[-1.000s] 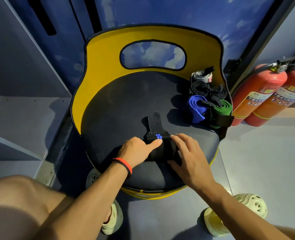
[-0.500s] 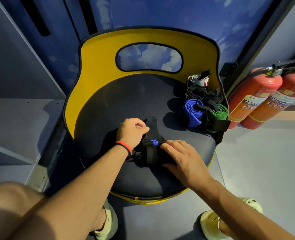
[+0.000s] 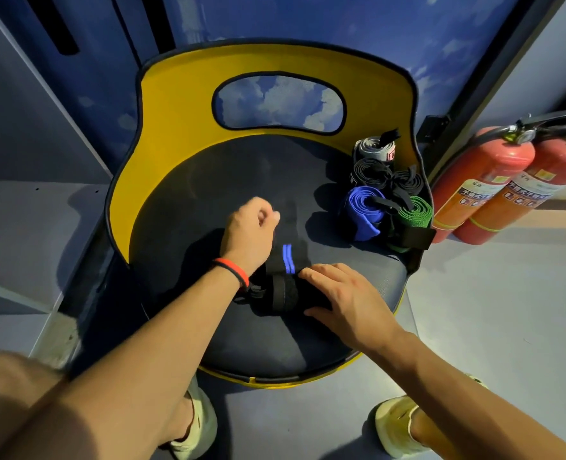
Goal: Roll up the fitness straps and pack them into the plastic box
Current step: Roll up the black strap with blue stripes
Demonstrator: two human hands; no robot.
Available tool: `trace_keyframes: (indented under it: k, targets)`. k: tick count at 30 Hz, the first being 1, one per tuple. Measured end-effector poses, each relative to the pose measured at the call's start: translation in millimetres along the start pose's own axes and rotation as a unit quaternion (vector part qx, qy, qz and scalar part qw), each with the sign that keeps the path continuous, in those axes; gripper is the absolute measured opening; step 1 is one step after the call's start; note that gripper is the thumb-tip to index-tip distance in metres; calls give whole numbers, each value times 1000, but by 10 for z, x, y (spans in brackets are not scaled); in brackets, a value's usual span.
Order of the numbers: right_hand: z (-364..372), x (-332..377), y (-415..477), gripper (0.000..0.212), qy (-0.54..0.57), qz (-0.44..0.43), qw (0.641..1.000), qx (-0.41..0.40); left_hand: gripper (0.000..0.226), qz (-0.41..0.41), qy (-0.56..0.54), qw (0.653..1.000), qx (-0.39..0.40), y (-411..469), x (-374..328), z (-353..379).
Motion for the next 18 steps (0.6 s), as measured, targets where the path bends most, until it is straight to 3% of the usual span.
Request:
trace_keyframes:
  k: [3, 9, 13, 16, 18]
  targets:
    - [-27, -19, 33, 71, 4, 8, 1000, 6, 14, 6, -25, 1000, 11, 161, -126, -98]
    - [-90, -47, 107, 69, 7, 2, 999, 51, 17, -77, -107, 990, 49, 297, 213, -91]
    - [-143, -94, 199, 71, 40, 10, 994, 99, 4, -75, -167, 983, 3, 238, 206, -116]
    - [-209, -120, 264, 69, 90, 13, 987, 131, 3, -8, -60, 997, -44, -22, 103, -169]
    - [-240, -125, 311, 70, 119, 19, 980, 159, 10, 33, 28, 999, 2, -255, 43, -160]
Point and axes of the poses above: each hand's wrist, its own y-axis towards the middle knuckle, its own z-axis out of the palm, x = y × z, the point moved 1 cm from there along y, towards the middle knuckle, and after that the axes turned 15 degrees about x, right-handed, at the moved point
